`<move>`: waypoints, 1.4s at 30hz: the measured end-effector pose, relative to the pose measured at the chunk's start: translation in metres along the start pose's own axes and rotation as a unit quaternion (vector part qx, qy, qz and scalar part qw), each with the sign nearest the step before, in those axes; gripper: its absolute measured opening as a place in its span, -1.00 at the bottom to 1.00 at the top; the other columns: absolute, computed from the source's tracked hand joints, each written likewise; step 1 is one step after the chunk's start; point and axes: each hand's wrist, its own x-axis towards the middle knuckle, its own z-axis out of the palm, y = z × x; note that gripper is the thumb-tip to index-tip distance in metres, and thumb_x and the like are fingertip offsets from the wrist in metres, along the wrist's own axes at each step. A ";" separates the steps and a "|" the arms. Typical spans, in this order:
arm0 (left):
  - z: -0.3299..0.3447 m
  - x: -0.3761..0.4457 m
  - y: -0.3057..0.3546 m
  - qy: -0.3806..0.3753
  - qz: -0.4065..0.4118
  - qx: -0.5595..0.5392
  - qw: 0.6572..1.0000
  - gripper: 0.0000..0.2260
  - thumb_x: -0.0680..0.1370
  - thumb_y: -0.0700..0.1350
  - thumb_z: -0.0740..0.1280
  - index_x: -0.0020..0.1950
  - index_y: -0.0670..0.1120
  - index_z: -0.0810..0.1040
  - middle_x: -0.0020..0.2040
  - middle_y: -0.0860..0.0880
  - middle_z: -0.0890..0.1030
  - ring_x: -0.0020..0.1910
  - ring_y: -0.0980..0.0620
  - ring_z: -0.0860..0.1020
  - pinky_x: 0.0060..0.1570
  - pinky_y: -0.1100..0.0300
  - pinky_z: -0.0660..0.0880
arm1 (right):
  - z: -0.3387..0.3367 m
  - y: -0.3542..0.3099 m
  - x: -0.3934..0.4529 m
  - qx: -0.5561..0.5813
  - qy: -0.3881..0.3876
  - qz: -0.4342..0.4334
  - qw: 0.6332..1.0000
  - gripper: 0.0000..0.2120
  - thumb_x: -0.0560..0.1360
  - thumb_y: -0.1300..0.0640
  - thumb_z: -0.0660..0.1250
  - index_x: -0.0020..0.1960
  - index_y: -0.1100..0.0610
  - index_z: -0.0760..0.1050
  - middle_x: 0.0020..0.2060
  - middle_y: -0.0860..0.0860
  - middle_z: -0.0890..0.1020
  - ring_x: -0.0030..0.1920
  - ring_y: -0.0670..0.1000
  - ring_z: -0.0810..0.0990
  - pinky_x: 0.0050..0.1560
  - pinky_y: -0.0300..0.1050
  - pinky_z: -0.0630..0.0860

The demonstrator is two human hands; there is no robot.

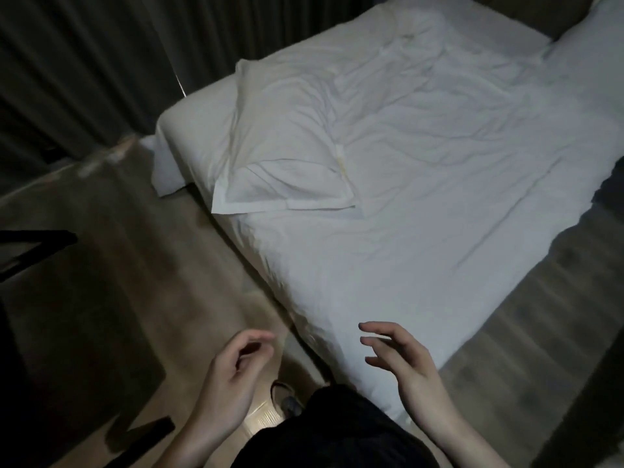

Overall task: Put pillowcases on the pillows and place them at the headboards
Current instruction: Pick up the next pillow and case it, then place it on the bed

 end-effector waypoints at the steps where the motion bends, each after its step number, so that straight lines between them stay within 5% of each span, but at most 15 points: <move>1: -0.005 0.003 0.001 -0.010 -0.004 0.001 1.000 -0.84 0.61 -0.27 0.40 0.01 -0.04 0.72 0.04 0.09 0.73 0.08 0.17 0.67 0.03 0.47 0.50 | 0.006 -0.002 0.001 0.004 0.008 -0.002 1.000 -0.81 0.62 0.07 0.34 0.18 -0.05 0.66 0.13 -0.05 0.70 0.14 -0.05 0.69 0.34 0.27 0.51; 10: -0.074 0.080 0.025 -0.064 0.016 0.037 0.997 -0.88 0.63 -0.20 0.39 0.08 -0.06 0.70 0.11 0.14 0.71 0.12 0.26 0.64 0.05 0.49 0.50 | 0.067 -0.006 0.045 0.050 0.044 0.015 0.998 -0.81 0.62 0.16 0.35 0.11 -0.04 0.69 0.07 -0.02 0.72 0.11 0.05 0.69 0.34 0.21 0.52; 20: -0.154 0.236 0.091 -0.014 0.071 0.074 0.995 -0.84 0.61 -0.26 0.41 0.04 -0.02 0.71 0.02 0.13 0.74 0.05 0.23 0.67 0.02 0.48 0.48 | 0.150 -0.104 0.199 0.070 0.009 -0.007 0.997 -0.81 0.62 0.17 0.35 0.14 -0.02 0.68 0.01 0.09 0.71 0.13 0.13 0.67 0.28 0.30 0.54; 24: -0.180 0.296 0.110 -0.030 0.070 0.072 0.994 -0.85 0.61 -0.28 0.40 0.05 -0.05 0.70 0.02 0.13 0.74 0.03 0.25 0.68 0.03 0.50 0.48 | 0.168 -0.138 0.240 0.103 0.024 0.014 0.994 -0.80 0.63 0.22 0.33 0.11 0.02 0.69 0.04 0.09 0.71 0.14 0.12 0.68 0.24 0.15 0.62; 31: -0.221 0.420 0.124 -0.130 0.055 0.111 0.984 -0.86 0.61 -0.27 0.40 0.07 -0.07 0.70 -0.05 -0.07 0.73 -0.16 0.18 0.66 -0.14 0.44 0.51 | 0.215 -0.171 0.305 0.146 0.130 0.046 0.980 -0.79 0.62 0.24 0.32 0.09 0.04 0.70 0.03 0.05 0.72 0.13 0.01 0.68 0.18 0.01 0.65; 34: -0.246 0.491 0.139 -0.205 0.069 0.127 0.968 -0.88 0.61 -0.25 0.42 0.06 -0.07 0.70 -0.03 -0.05 0.73 -0.09 0.18 0.68 -0.08 0.44 0.51 | 0.253 -0.188 0.333 0.171 0.189 0.046 0.966 -0.78 0.63 0.23 0.31 0.10 0.00 0.69 0.07 0.01 0.71 0.18 -0.02 0.67 0.15 -0.03 0.64; 39: -0.275 0.593 0.163 -0.290 0.069 0.177 0.938 -0.91 0.61 -0.17 0.42 0.01 0.01 0.70 -0.03 0.09 0.72 -0.06 0.22 0.66 -0.06 0.41 0.51 | 0.306 -0.216 0.366 0.200 0.269 0.068 0.940 -0.79 0.64 0.14 0.30 0.18 -0.04 0.66 0.13 -0.06 0.71 0.13 -0.08 0.69 0.30 0.15 0.58; 42: -0.275 0.640 0.177 -0.333 0.083 0.212 0.915 -0.91 0.51 0.04 0.44 -0.05 0.07 0.69 -0.05 0.13 0.72 -0.06 0.23 0.64 -0.09 0.42 0.49 | 0.326 -0.227 0.377 0.215 0.318 0.066 0.921 -0.79 0.65 0.11 0.29 0.19 -0.08 0.65 0.15 -0.10 0.69 0.11 -0.08 0.70 0.31 0.21 0.56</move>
